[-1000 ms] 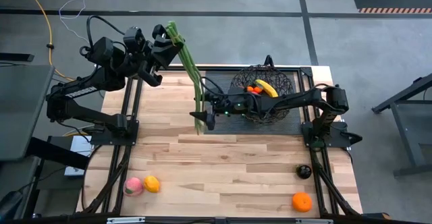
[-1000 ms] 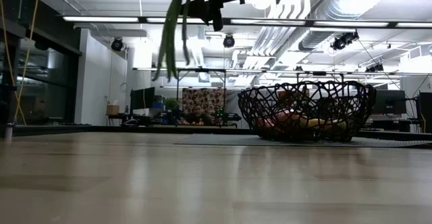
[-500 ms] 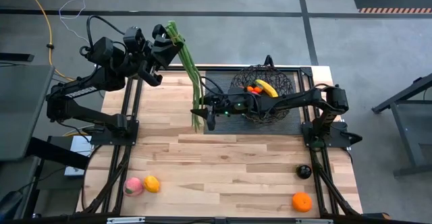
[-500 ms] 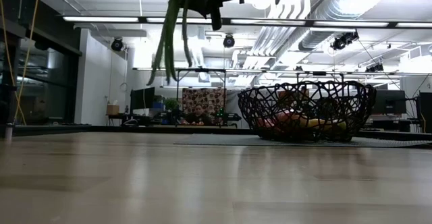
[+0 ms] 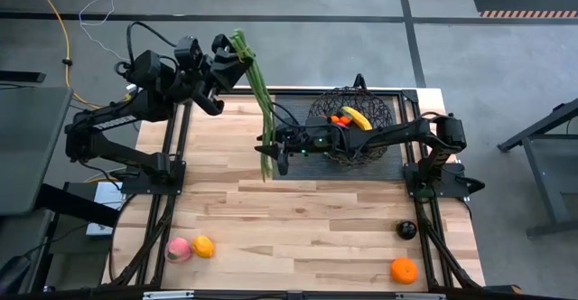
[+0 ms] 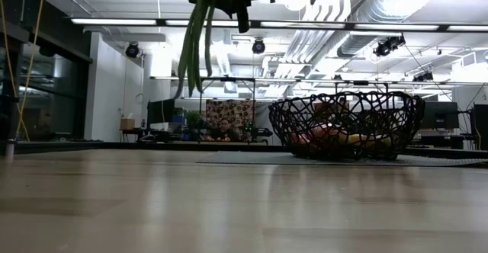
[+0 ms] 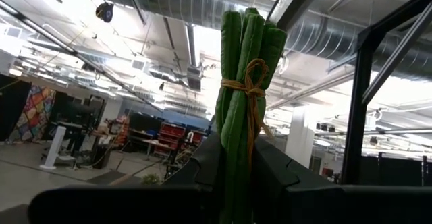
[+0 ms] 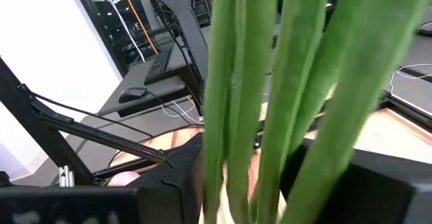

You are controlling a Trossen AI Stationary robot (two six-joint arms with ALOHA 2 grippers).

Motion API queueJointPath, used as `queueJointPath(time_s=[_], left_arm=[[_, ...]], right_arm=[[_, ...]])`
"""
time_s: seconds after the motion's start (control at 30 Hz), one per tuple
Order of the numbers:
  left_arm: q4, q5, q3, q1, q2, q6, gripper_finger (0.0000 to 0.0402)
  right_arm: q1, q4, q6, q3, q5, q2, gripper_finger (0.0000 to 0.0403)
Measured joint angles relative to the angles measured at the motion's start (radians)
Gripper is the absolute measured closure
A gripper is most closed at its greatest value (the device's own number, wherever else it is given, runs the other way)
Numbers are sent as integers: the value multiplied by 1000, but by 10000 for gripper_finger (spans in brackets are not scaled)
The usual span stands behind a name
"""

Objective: Build produce basket
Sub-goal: Put the green beans into the black basket

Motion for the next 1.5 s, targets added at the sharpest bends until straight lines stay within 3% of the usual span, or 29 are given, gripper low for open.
queueJointPath(time_s=[0.27,0.57,0.8,0.97,1.23,1.5], left_arm=[[3,-2,0,0,-1,8,364],[2,-2,0,0,-3,9,364],[1,-2,0,0,-3,9,364],[0,-2,0,0,-3,20,364],[-39,-18,0,31,8,-26,364],[-120,-16,63,80,117,-44,364]], right_arm=[[0,0,0,0,0,0,272],[-2,-1,-1,0,-3,0,391],[-3,-3,-2,0,-11,0,375],[-5,-40,-33,0,-23,-12,396],[-28,-293,-102,0,-42,-106,399],[-55,-634,-163,-1,-38,-274,400]])
